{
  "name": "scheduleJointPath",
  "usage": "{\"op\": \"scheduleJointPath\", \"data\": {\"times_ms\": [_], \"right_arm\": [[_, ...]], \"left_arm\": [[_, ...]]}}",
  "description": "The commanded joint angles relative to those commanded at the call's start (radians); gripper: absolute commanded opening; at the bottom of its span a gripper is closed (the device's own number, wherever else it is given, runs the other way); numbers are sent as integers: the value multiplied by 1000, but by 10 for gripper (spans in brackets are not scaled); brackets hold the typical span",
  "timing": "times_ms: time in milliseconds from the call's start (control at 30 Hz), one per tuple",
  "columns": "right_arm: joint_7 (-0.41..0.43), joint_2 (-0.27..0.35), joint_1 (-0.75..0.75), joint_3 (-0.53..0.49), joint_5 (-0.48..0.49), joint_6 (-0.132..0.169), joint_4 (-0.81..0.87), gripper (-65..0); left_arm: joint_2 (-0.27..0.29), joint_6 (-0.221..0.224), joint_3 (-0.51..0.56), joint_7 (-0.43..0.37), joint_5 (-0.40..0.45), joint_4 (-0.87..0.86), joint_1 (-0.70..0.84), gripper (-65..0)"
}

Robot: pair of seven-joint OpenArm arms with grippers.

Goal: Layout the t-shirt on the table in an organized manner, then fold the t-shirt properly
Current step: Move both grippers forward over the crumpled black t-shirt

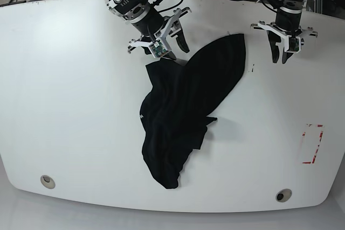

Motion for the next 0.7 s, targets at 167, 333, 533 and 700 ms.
{"op": "scheduleJointPath", "data": {"times_ms": [167,333,533,700], "right_arm": [[0,9,32,-46,-157,-34,-5,-409],[0,-2,77,-117,-334,-49,-35,-292],[6,-21,127,-123,-431,-40,-103,-220],[6,-18,170,-146,-434,-48,-149,-220]], "left_arm": [[0,0,40,0,0,0,-6,-272],[0,0,48,0,-2,0,-8,-260],[-2,0,48,0,-2,0,-18,-260],[-6,0,48,0,-2,0,-18,-260]]}}
